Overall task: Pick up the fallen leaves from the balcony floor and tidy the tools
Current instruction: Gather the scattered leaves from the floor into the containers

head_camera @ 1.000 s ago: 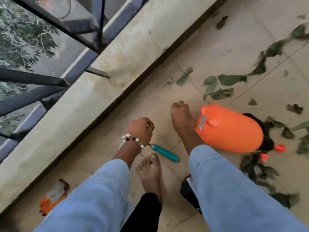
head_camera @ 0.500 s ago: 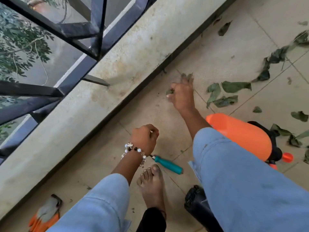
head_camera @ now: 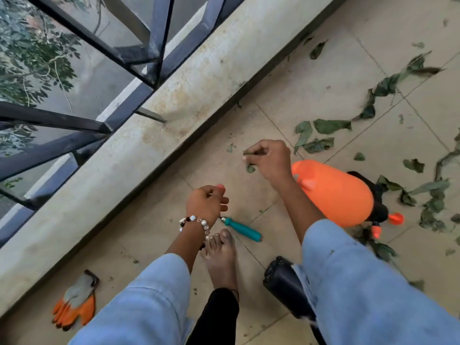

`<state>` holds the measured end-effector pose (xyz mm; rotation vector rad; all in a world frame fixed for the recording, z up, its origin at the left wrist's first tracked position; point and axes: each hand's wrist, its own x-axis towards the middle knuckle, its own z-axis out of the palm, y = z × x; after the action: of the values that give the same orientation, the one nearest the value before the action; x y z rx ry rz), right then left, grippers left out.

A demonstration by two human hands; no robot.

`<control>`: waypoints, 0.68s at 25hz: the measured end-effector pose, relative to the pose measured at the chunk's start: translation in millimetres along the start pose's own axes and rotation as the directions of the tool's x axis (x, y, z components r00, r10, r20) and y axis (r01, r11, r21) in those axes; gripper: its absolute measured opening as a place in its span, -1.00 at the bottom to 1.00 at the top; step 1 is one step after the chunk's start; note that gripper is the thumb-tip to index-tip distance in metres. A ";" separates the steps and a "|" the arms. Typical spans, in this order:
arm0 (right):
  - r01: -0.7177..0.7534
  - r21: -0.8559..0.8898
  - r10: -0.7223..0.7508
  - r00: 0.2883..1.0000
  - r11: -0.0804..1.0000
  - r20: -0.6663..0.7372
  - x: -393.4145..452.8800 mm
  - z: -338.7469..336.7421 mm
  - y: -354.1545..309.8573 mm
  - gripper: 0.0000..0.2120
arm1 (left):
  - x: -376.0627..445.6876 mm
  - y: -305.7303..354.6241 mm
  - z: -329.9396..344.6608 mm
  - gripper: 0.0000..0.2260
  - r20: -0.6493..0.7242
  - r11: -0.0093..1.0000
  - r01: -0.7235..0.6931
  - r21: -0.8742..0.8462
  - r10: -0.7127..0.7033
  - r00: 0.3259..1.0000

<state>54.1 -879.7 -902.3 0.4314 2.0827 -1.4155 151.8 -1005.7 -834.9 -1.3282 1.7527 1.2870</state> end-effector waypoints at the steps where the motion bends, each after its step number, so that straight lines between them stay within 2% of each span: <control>1: -0.063 0.147 0.056 0.997 0.987 0.050 -21.8 -9.0 -10.0 -0.84 | -12.9 6.5 5.5 -0.67 0.011 0.994 0.046 -0.100 -0.045 0.999; 4: -0.195 0.419 0.149 0.979 0.887 0.140 -90.6 -37.3 -42.0 -0.84 | -64.4 37.7 21.3 -0.49 0.123 0.866 0.228 -0.445 -0.193 0.973; 6: -0.215 0.470 0.176 0.976 0.856 0.126 -134.6 -66.6 -59.4 -0.83 | -101.9 58.4 35.7 -0.39 0.236 0.775 0.326 -0.541 -0.232 0.944; 7: -0.194 0.444 0.163 0.981 0.875 0.108 -156.5 -82.3 -67.1 -0.84 | -130.8 76.7 46.0 -0.39 0.270 0.747 0.370 -0.553 -0.259 0.927; 8: -0.139 0.375 0.114 0.989 0.916 0.088 -177.0 -99.7 -74.3 -0.87 | -147.0 75.1 53.3 -0.42 0.300 0.706 0.407 -0.579 -0.280 0.912; 10: 0.084 0.073 -0.090 0.992 0.994 0.085 -210.0 -133.6 -86.3 -0.87 | -159.3 57.4 81.1 -0.51 0.286 0.672 0.453 -0.586 -0.351 0.892; 11: 0.236 -0.142 -0.221 0.969 0.961 0.114 -220.0 -147.3 -91.2 -0.85 | -143.9 31.4 101.7 -0.51 0.269 0.677 0.466 -0.569 -0.382 0.884; 12: 0.378 -0.337 -0.340 0.925 0.862 0.169 -226.2 -160.8 -96.3 -0.83 | -134.0 18.1 113.2 -0.53 0.286 0.663 0.499 -0.558 -0.411 0.866; 13: 0.484 -0.461 -0.409 0.875 0.744 0.258 -231.1 -177.9 -101.2 -0.81 | -139.3 21.7 119.3 -0.58 0.242 0.655 0.487 -0.579 -0.432 0.869; 15: 0.569 -0.548 -0.376 0.820 0.613 0.432 -234.8 -215.0 -110.6 -0.71 | -184.5 79.0 118.5 -0.66 0.198 0.651 0.455 -0.608 -0.431 0.881; 16: 0.559 -0.578 -0.330 0.825 0.595 0.458 -232.8 -233.5 -114.4 -0.68 | -220.7 121.4 116.2 -0.68 0.183 0.624 0.399 -0.672 -0.382 0.906; 17: 0.524 -0.581 -0.301 0.846 0.622 0.440 -226.9 -249.6 -117.2 -0.68 | -235.2 146.7 118.6 -0.68 0.177 0.629 0.363 -0.687 -0.340 0.924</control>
<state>95.8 -682.5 -607.5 -0.5929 2.3263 -0.7287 80.8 -802.6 -623.6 -1.9340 0.8676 1.8094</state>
